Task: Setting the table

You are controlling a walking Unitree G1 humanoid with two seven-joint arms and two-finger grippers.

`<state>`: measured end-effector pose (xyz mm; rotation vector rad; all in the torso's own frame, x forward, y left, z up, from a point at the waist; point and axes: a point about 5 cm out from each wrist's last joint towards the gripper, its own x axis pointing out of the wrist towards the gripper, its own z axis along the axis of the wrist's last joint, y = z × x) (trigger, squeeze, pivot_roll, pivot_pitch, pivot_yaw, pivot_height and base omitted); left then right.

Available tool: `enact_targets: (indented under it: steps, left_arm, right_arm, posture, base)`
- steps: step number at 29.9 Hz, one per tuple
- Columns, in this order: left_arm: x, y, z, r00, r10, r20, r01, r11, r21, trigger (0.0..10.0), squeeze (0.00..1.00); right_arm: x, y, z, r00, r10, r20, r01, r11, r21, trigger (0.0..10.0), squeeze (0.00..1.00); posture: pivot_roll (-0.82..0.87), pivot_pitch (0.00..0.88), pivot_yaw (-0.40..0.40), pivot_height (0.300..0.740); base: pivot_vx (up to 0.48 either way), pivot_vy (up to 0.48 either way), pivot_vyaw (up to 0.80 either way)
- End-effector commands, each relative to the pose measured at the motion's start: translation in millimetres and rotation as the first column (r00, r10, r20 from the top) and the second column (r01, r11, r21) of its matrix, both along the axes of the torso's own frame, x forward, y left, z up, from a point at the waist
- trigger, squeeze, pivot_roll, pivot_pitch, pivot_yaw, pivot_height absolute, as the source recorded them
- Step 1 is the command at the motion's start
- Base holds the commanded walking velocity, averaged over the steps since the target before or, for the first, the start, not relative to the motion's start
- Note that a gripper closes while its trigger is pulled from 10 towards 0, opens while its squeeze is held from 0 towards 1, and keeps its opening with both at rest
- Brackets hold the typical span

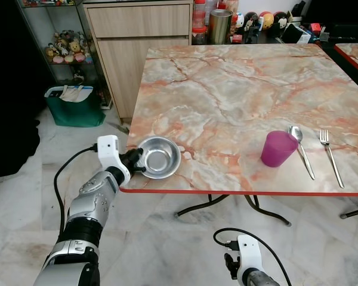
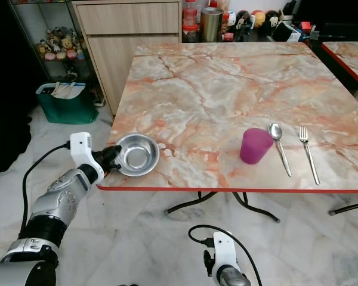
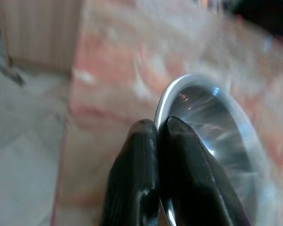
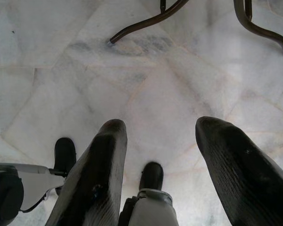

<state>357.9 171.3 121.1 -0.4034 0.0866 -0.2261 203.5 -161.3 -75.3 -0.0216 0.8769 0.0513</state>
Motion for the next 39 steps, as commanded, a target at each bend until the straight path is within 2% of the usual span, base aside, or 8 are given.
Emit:
enact_targets:
  steps: [1, 2, 3, 6, 7, 12, 21, 39]
  left_arm:
    - [1.5, 7.0, 9.5, 0.995, 0.072, 0.062, -0.07, 0.997, -0.039, 0.0, 0.0]
    - [2.0, 8.1, 12.3, 0.992, 0.094, 0.08, -0.09, 0.995, -0.05, 0.0, 0.0]
    - [2.1, 7.8, 16.8, 0.988, 0.105, 0.11, -0.097, 0.992, -0.08, 2.8, 0.0]
    - [2.0, 6.7, 21.8, 0.983, 0.113, 0.146, -0.096, 0.988, -0.121, 2.8, 0.0]
    - [1.7, 2.8, 25.3, 0.978, 0.123, 0.166, -0.099, 0.984, -0.146, 10.0, 0.0]
    - [0.7, -6.4, 28.4, 0.967, 0.161, 0.198, -0.122, 0.973, -0.198, 10.0, 0.0]
    - [-2.3, 10.4, 32.0, 0.943, 0.241, 0.23, -0.198, 0.96, -0.196, 10.0, 0.0]
    - [-1.1, 16.2, 36.8, 0.924, 0.289, 0.249, -0.244, 0.949, -0.198, 10.0, 0.0]
  right_arm:
    - [0.0, -0.5, -0.2, 1.0, 0.008, -0.007, -0.008, 1.0, -0.001, 10.0, 0.0]
    - [0.3, -0.9, 0.1, 1.0, 0.008, -0.006, -0.008, 1.0, -0.002, 10.0, 0.0]
    - [0.8, -1.4, 0.3, 1.0, 0.007, -0.005, -0.007, 1.0, -0.003, 10.0, 0.0]
    - [1.1, -1.9, 0.5, 1.0, 0.006, -0.004, -0.006, 1.0, -0.004, 10.0, 0.0]
    - [1.3, -2.7, 0.7, 1.0, 0.005, -0.005, -0.005, 1.0, -0.005, 10.0, 0.0]
    - [2.5, -4.9, 1.5, 1.0, 0.003, -0.002, -0.003, 1.0, -0.007, 10.0, 0.0]
    - [3.7, -7.2, 2.4, 1.0, -0.001, 0.004, 0.001, 1.0, -0.006, 10.0, 0.0]
    - [3.2, -6.8, 2.2, 1.0, -0.004, 0.005, 0.004, 1.0, -0.002, 10.0, 0.0]
  posture:
    - [0.11, 0.038, 0.005, 0.74]
    - [0.11, 0.038, 0.005, 0.74]
    - [0.11, 0.04, 0.0, 0.74]
    - [0.11, 0.04, 0.0, 0.74]
    - [0.11, 0.051, -0.012, 0.74]
    - [0.11, 0.061, -0.019, 0.74]
    - [0.12, 0.068, -0.024, 0.74]
    - [0.11, 0.067, -0.025, 0.74]
  base:
    - [0.0, 0.0, 0.0]
    - [0.0, 0.0, 0.0]
    - [0.0, 0.0, 0.0]
    - [0.0, 0.0, 0.0]
    - [0.0, 0.0, 0.0]
    - [0.0, 0.0, 0.0]
    - [0.0, 0.0, 0.0]
    - [0.0, -0.375, 0.0]
